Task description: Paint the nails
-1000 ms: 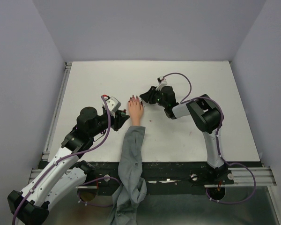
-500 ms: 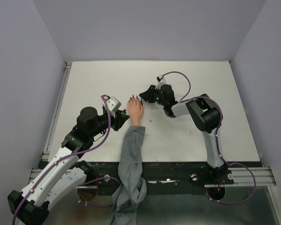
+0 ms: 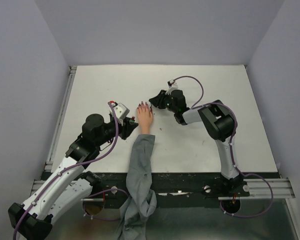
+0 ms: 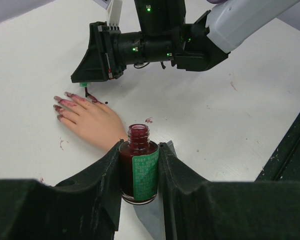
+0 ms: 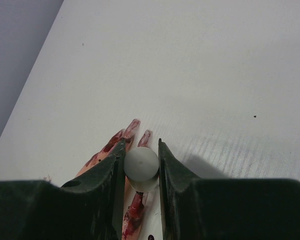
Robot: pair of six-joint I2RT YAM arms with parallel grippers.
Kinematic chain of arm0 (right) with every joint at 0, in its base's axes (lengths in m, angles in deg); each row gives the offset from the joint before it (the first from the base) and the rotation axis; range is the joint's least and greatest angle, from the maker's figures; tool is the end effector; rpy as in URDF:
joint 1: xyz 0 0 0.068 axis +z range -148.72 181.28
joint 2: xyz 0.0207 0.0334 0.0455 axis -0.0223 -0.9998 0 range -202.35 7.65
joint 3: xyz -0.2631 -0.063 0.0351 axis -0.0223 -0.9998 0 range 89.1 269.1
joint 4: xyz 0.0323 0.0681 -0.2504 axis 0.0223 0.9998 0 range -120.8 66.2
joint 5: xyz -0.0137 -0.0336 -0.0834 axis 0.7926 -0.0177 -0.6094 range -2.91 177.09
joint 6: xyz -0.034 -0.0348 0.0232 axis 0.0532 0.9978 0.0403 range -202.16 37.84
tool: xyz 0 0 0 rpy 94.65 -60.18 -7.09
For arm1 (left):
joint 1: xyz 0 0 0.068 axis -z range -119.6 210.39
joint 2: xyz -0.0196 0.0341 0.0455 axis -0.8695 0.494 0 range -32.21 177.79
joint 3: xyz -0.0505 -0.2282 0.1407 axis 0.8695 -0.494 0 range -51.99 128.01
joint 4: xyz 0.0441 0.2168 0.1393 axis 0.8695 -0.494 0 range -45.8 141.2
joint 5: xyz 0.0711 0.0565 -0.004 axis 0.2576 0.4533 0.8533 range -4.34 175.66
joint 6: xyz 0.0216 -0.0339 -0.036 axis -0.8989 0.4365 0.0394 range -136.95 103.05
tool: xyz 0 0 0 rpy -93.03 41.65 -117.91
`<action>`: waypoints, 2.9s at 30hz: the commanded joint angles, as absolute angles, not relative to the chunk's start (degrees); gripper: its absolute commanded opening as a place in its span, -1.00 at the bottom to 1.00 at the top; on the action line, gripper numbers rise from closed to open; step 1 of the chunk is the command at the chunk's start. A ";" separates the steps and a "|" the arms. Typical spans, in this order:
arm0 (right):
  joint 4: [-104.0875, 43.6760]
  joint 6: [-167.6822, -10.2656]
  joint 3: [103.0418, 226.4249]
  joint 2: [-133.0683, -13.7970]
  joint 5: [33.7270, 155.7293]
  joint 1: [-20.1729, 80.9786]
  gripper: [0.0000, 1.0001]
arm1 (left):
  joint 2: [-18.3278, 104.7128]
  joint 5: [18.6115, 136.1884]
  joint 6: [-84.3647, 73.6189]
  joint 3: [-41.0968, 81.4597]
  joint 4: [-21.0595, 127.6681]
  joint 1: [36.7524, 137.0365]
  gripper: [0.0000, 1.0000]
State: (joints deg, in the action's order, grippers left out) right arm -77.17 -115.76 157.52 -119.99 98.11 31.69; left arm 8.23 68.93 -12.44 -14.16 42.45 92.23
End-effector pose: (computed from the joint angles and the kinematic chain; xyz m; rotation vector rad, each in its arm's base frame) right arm 0.3970 0.2409 0.1186 -0.0929 1.8963 0.9553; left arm 0.1411 -0.0998 0.3121 0.6370 1.7014 -0.7127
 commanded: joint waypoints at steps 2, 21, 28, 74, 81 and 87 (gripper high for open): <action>-78.26 -115.47 158.01 -120.85 95.70 32.13 -0.99 | 8.22 67.73 -12.82 -12.35 43.55 91.95 -1.00; -81.34 -115.29 153.70 -115.66 94.12 32.12 -0.99 | 7.60 67.38 -12.56 -12.44 43.64 91.95 -1.00; -81.60 -115.38 152.03 -114.70 95.09 32.04 -0.99 | 7.51 67.29 -12.65 -12.35 43.73 91.95 -1.00; -80.37 -117.23 155.28 -118.47 95.79 33.18 -0.99 | 7.69 67.38 -12.73 -12.35 43.64 91.95 -1.00; -80.28 -117.05 155.46 -118.39 95.00 33.18 -0.99 | 7.86 67.47 -12.73 -12.44 43.64 91.95 -1.00; -80.55 -116.26 153.53 -116.11 93.42 33.18 -0.99 | 7.87 67.38 -12.73 -12.44 43.73 91.95 -1.00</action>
State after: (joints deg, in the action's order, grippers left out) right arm -79.57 -116.86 154.59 -117.34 95.53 32.80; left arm 8.23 68.89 -12.46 -14.16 42.45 92.23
